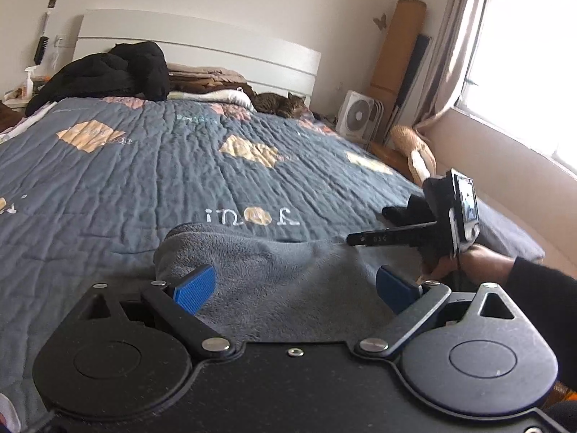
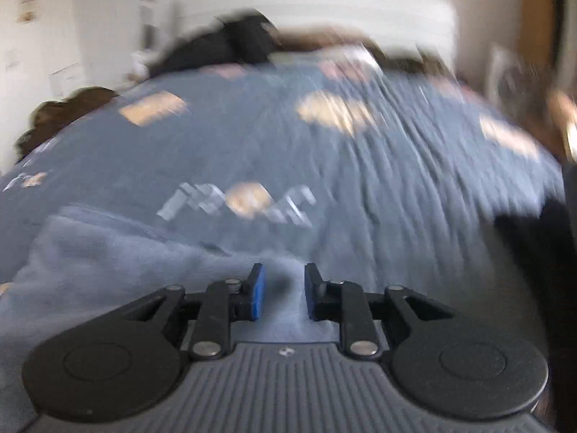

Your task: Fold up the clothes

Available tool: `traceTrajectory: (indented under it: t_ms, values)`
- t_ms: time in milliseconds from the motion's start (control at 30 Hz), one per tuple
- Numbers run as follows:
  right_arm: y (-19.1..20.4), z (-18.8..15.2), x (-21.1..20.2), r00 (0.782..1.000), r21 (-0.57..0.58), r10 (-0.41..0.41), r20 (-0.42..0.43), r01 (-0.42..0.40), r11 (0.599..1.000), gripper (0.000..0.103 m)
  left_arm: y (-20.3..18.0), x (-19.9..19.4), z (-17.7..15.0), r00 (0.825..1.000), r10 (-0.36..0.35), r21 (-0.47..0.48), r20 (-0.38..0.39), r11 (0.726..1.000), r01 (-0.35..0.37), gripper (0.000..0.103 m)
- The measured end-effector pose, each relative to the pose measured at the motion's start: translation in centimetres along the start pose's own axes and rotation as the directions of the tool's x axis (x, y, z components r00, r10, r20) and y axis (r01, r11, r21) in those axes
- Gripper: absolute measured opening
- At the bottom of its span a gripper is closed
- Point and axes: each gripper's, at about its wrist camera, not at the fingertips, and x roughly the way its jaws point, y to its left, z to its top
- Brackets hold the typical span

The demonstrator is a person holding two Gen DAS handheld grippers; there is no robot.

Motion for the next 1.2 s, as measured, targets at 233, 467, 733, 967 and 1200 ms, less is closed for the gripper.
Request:
traceTrajectory:
  t_ms: [233, 467, 733, 967, 1200]
  values:
    - [-4.2, 0.4, -3.2, 0.987, 0.221, 0.135, 0.086, -0.151, 0.963, 0.040, -0.1, 1.2, -0.8, 0.996, 0.068, 0.048, -0.065, 0.997, -0.065, 0.096]
    - [-3.7, -1.5, 0.4, 0.976, 0.186, 0.185, -0.117, -0.162, 0.969, 0.050, -0.2, 0.9, -0.7, 0.997, 0.059, 0.055, -0.054, 0.997, -0.056, 0.096]
    - [-2.2, -2.3, -0.6, 0.982, 0.191, 0.169, -0.090, -0.149, 0.970, 0.007, -0.1, 1.0, -0.7, 0.996, 0.065, 0.050, -0.055, 0.997, -0.062, 0.096]
    - [-2.1, -1.8, -5.7, 0.983, 0.123, 0.142, 0.117, -0.156, 0.980, 0.009, -0.3, 1.0, -0.8, 0.996, 0.069, 0.052, -0.053, 0.996, -0.067, 0.096]
    - [-6.0, -2.7, -2.6, 0.995, 0.244, 0.089, 0.037, -0.095, 0.965, 0.011, -0.5, 1.0, -0.9, 0.996, 0.071, 0.058, -0.051, 0.996, -0.068, 0.096]
